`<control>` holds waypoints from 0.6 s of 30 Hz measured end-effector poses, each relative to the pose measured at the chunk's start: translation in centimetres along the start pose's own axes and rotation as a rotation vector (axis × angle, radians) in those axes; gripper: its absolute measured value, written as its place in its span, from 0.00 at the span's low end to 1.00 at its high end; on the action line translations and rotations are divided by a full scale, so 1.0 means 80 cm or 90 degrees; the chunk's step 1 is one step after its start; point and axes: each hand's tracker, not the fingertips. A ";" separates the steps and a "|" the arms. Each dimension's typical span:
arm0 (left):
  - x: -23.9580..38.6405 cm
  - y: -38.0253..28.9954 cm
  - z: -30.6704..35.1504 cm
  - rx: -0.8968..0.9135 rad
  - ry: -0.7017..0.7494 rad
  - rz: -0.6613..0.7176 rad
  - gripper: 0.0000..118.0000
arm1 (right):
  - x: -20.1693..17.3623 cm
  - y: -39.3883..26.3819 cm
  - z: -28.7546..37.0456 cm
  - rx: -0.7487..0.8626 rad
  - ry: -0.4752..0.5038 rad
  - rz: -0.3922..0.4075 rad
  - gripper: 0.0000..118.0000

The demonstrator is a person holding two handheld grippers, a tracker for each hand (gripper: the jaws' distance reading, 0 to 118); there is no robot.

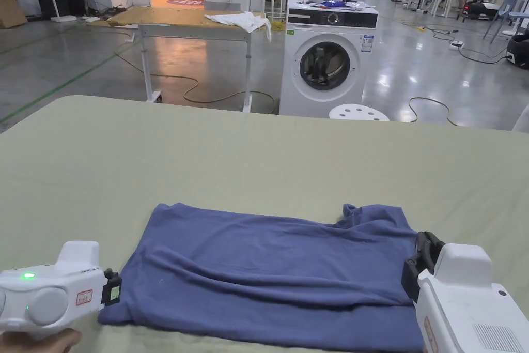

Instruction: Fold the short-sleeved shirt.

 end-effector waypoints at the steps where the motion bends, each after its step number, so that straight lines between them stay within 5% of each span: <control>1: -0.005 0.001 -0.010 -0.020 -0.008 0.009 0.19 | 0.002 -0.002 0.000 -0.005 -0.002 0.002 0.02; 4: -0.012 0.002 -0.036 -0.066 -0.012 0.029 0.59 | 0.008 -0.010 0.000 -0.023 -0.006 0.003 0.02; 10: -0.003 -0.009 -0.066 -0.155 0.005 0.035 0.62 | 0.024 -0.026 0.000 -0.064 -0.017 -0.001 0.02; 13: 0.013 -0.008 -0.060 -0.142 0.040 -0.005 0.54 | 0.035 -0.035 -0.004 -0.095 -0.024 -0.005 0.02; 17: 0.032 -0.010 -0.055 -0.139 0.010 -0.044 0.05 | 0.061 -0.044 -0.021 -0.178 -0.024 -0.021 0.04; 18: 0.033 -0.012 -0.055 -0.137 -0.018 -0.047 0.04 | 0.069 -0.046 -0.031 -0.214 -0.026 -0.017 0.08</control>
